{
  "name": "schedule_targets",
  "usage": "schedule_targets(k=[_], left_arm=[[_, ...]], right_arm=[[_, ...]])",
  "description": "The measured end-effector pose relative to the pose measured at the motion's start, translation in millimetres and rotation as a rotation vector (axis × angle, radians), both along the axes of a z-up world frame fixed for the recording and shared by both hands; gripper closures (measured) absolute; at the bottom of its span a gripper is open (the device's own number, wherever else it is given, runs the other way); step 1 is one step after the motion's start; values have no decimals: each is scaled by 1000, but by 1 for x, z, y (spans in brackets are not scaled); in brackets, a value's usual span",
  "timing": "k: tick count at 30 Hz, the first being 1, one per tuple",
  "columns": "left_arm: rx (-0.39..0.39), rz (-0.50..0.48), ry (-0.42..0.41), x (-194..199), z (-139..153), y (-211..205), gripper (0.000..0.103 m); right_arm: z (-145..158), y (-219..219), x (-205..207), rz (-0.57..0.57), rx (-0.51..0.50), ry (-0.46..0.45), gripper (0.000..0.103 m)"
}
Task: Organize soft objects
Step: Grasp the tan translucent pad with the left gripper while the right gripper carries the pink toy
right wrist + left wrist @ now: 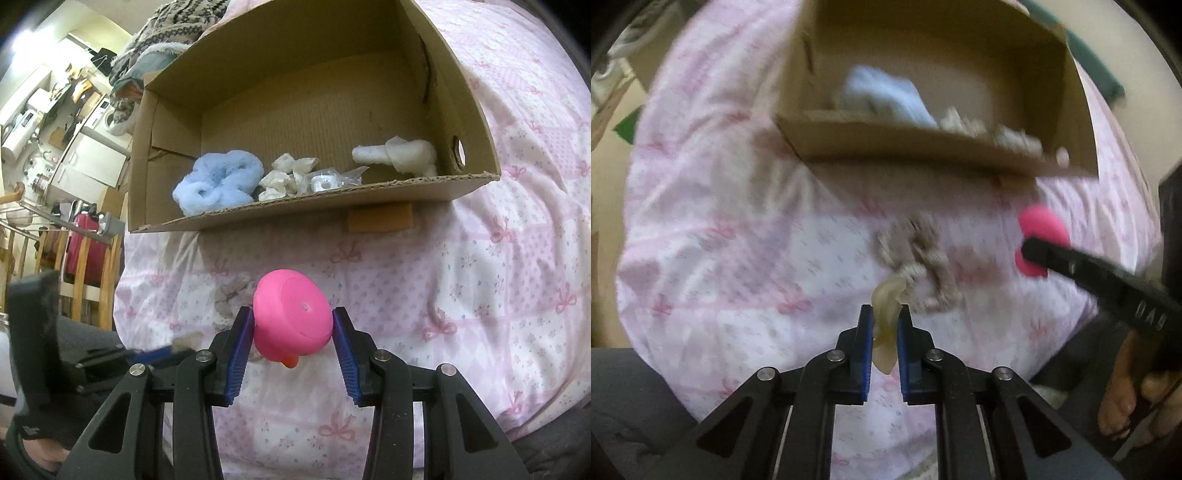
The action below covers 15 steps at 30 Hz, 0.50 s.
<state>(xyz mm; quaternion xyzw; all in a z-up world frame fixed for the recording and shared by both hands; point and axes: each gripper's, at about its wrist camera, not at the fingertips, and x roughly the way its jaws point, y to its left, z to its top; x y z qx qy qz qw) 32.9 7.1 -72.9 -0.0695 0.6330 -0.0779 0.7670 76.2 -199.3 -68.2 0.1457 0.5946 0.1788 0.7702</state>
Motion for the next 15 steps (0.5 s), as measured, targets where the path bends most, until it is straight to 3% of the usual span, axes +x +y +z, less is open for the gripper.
schedule_targets(k=[6,15], left_arm=[[38,82,-119,2,20,13,92],[58,92,-114,11,12,4,92]], right_arm=[[6,2,-6,1,15,-15,57],[3,11,-9,28,-13,-8,57]])
